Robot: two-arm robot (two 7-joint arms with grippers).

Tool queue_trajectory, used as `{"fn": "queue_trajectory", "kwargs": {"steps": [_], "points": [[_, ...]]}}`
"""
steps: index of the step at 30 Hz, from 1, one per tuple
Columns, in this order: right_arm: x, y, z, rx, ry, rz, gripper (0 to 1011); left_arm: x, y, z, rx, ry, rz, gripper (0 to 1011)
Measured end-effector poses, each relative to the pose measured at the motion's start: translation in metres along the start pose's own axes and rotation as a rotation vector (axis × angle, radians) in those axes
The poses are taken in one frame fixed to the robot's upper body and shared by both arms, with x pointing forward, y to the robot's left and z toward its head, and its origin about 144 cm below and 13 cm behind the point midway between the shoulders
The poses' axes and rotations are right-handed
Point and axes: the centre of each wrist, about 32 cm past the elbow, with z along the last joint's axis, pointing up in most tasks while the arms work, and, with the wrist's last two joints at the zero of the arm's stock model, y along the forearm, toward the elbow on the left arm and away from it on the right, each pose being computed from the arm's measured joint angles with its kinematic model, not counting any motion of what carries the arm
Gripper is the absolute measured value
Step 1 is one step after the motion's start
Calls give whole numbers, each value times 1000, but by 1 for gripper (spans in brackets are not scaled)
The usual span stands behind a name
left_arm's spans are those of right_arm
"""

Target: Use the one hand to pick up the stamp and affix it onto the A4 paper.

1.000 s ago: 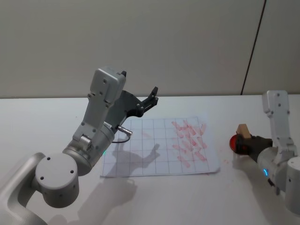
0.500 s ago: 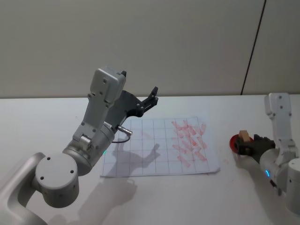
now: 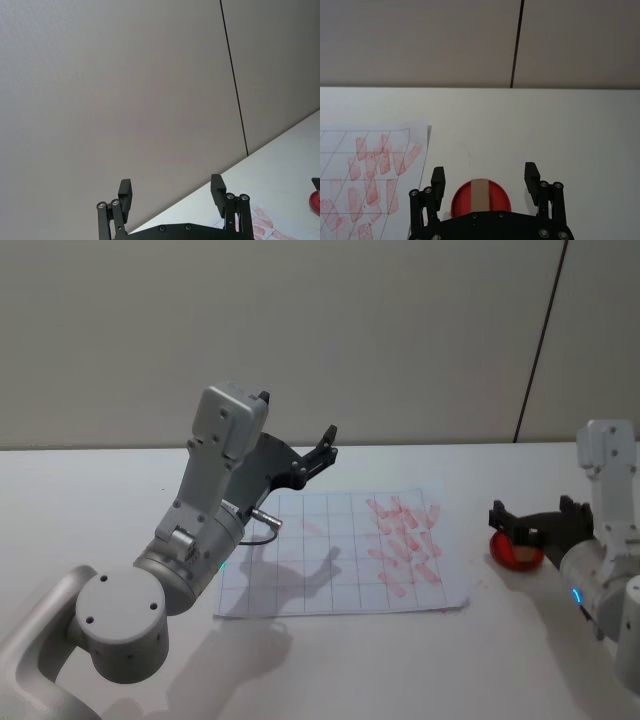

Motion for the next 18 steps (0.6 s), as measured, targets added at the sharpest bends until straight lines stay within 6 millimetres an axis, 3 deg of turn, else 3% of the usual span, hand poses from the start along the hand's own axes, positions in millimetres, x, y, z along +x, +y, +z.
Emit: {"fn": "queue_trajectory", "kwargs": {"steps": [3, 18], "points": [[0, -3, 2, 29, -5, 1, 1001, 0, 0, 0, 0, 0, 0, 1002], [8, -21, 14, 249, -63, 14, 1001, 0, 0, 0, 0, 0, 0, 1001]]}}
